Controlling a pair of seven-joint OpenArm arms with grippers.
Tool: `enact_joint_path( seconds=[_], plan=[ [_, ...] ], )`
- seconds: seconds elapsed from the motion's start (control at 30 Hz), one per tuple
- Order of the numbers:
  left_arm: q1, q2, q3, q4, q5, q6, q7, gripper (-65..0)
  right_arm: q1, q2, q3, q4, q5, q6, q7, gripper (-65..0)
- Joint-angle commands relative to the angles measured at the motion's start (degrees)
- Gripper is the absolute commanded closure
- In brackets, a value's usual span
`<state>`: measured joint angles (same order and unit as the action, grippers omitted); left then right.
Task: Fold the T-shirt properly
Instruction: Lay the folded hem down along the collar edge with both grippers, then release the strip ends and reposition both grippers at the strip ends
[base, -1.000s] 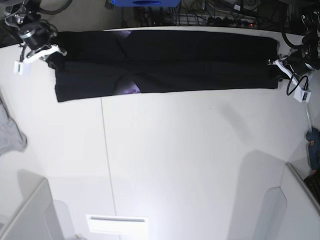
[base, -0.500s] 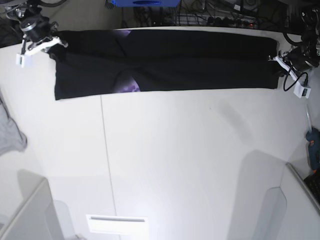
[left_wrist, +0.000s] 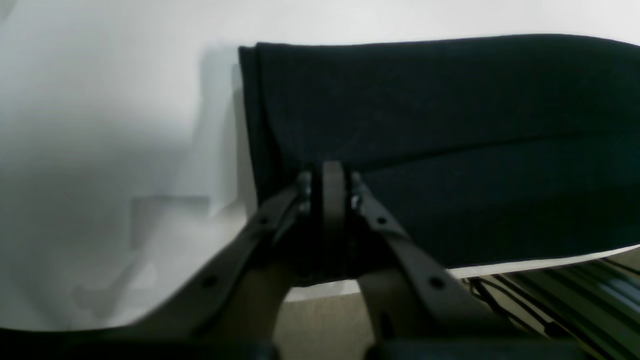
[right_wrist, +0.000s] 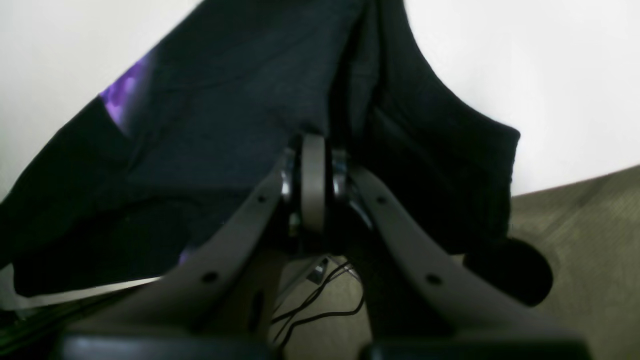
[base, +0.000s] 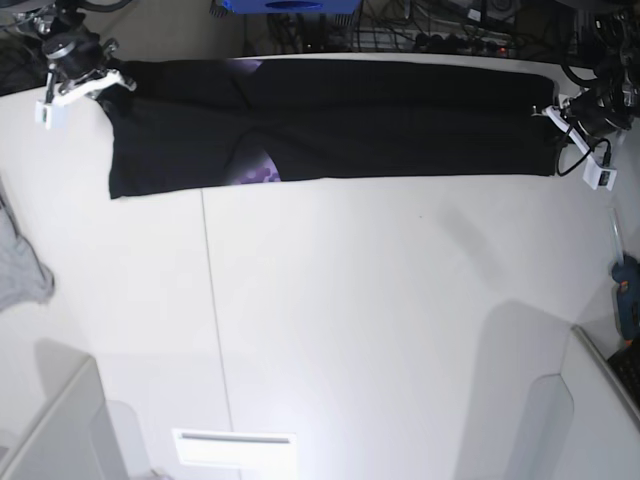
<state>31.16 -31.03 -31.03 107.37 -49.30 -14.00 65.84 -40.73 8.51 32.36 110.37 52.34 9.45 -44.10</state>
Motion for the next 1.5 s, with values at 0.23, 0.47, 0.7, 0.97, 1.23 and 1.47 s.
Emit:
enact_joint_path(
  seconds=[0.23,0.47,0.7,0.97,1.23,1.47],
  plan=[
    [0.1,-1.1,2.9,0.3,0.0,-0.2,-0.7,0.0,-0.3,0.6,-2.2,-1.0,0.8,0.0,1.2,0.0],
    [0.1,-1.1,2.6,0.2,1.3,-0.1,-0.7,0.0,-0.4,0.6,-1.6,-1.0,0.7,-0.1,1.2,0.0],
    [0.1,0.9,2.3,0.4,9.4,-0.3,-0.7,0.0,-0.6,0.6,-1.5,-1.0,0.7,-0.2,1.2,-3.3],
    [0.8,0.9,0.7,0.8,9.4,-0.3,-0.7,-31.8,-3.0,0.6,-1.5,-0.8,0.7,-0.2,5.8,-18.3],
    [2.1,4.9,-8.0,4.8,9.3,-1.0,-0.7,-45.3,-5.3,0.6,-0.6,0.4,0.7,0.4,14.3,-18.2],
    [-0.6,9.8,-8.0,3.5,8.9,-8.1,-0.7,0.0,1.9,0.6,-0.6,2.3,0.7,9.1,13.2,0.0]
  ],
)
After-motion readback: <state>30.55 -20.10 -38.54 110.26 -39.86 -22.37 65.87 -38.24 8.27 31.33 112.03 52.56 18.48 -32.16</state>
